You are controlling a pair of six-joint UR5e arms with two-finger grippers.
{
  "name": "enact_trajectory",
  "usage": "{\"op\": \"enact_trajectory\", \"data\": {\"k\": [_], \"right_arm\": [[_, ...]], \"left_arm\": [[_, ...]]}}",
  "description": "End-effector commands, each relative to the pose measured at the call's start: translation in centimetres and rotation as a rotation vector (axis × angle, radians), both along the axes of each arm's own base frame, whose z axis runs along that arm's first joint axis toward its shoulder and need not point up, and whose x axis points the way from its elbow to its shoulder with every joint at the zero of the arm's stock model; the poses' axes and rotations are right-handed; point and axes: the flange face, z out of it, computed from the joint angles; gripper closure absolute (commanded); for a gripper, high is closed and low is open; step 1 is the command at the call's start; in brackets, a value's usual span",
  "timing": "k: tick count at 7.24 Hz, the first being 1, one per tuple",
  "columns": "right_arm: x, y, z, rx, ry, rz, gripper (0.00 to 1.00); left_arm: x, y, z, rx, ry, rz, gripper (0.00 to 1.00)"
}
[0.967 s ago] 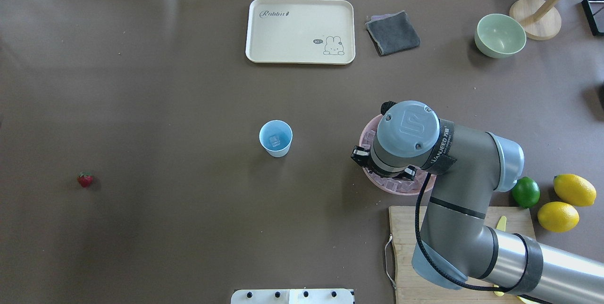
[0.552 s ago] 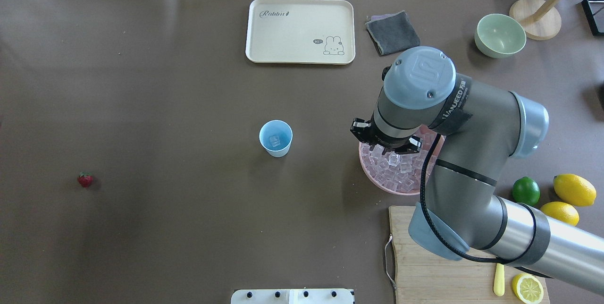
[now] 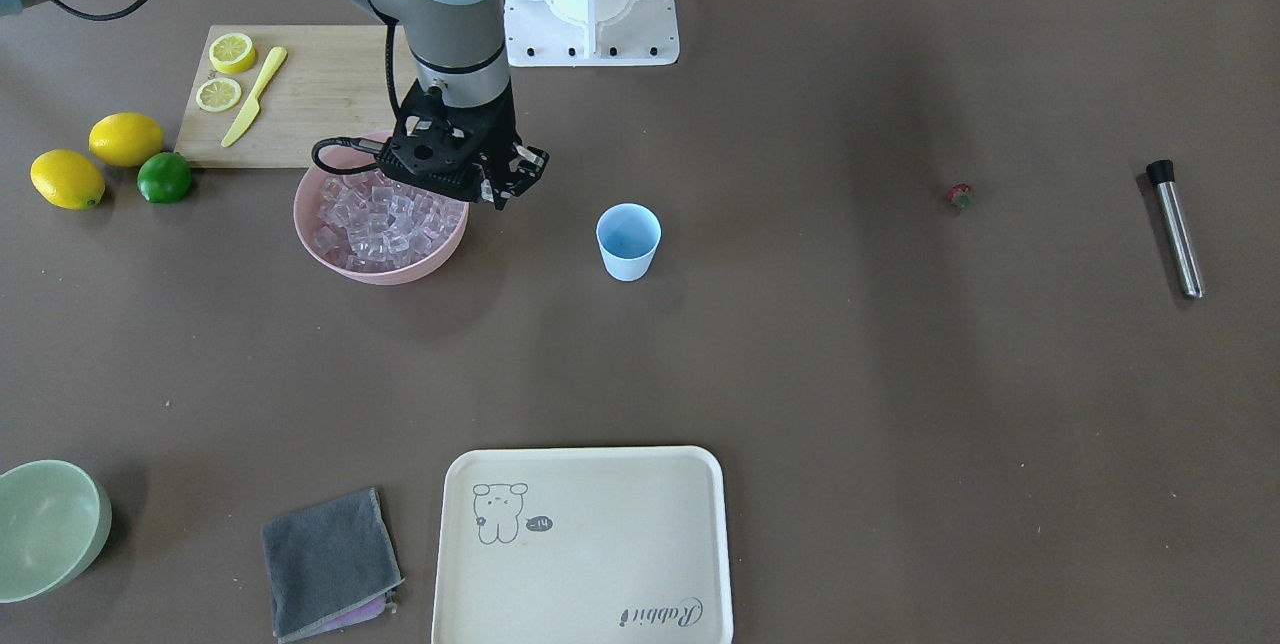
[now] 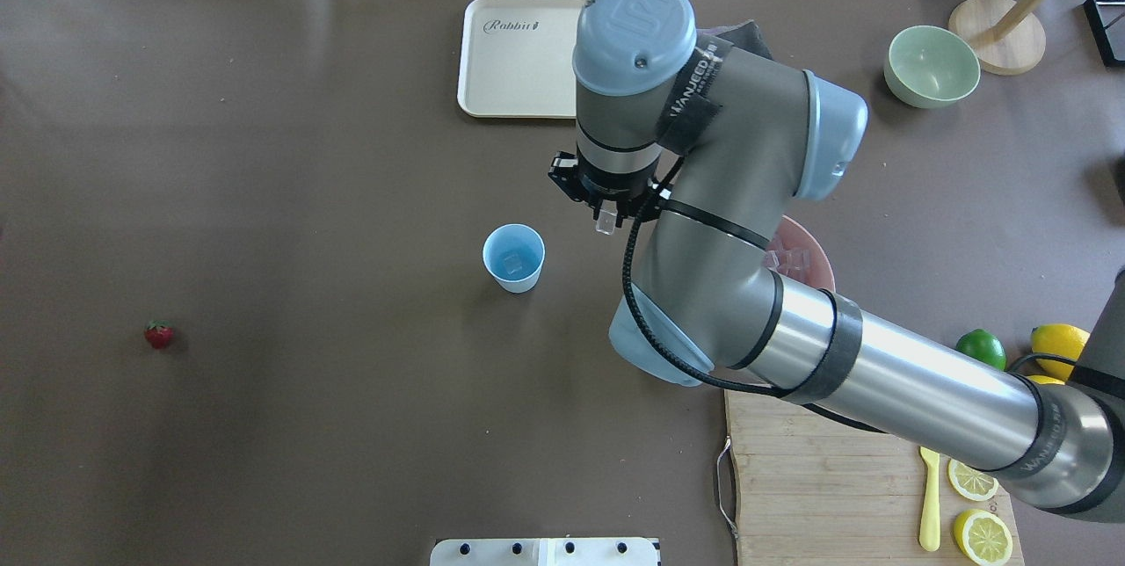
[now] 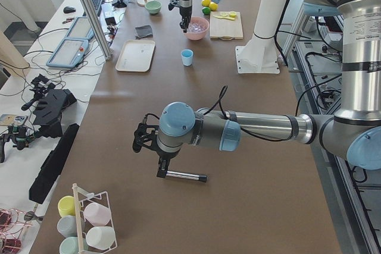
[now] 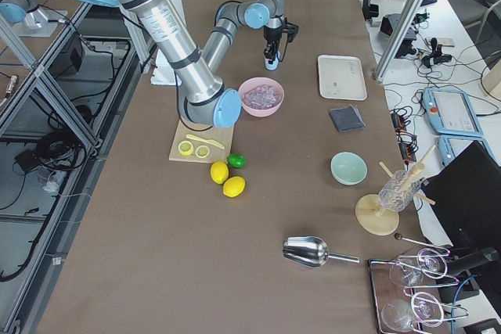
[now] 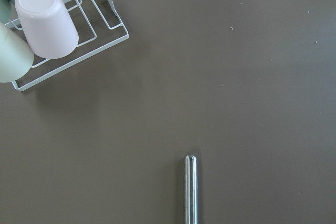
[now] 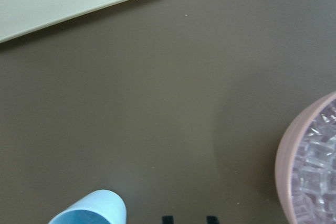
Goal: Mash ice and strawberries in cup
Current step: 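Carry the ice over the light-blue cup and drop it in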
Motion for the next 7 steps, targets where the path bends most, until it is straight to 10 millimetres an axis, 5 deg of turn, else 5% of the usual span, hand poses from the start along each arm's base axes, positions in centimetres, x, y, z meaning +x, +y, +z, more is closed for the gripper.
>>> {"op": "enact_trajectory", "data": {"k": [1,3,7], "right_arm": [[-4.3,-0.9,-0.6,0.035,-0.022,-0.036,0.83],[-7.6,-0.1,-2.3,0.167,-0.038,-0.120,0.82],[-8.8,0.2,-1.9,0.178,-0.031,-0.125,0.78]], "left_arm": [[0.0,0.1,0.1,-0.002,0.002,0.000,0.01],[0.0,0.1,0.2,-0.005,0.002,0.000,0.01],[0.0,0.1,1.0,-0.022,0.003,0.000,0.01]]}}
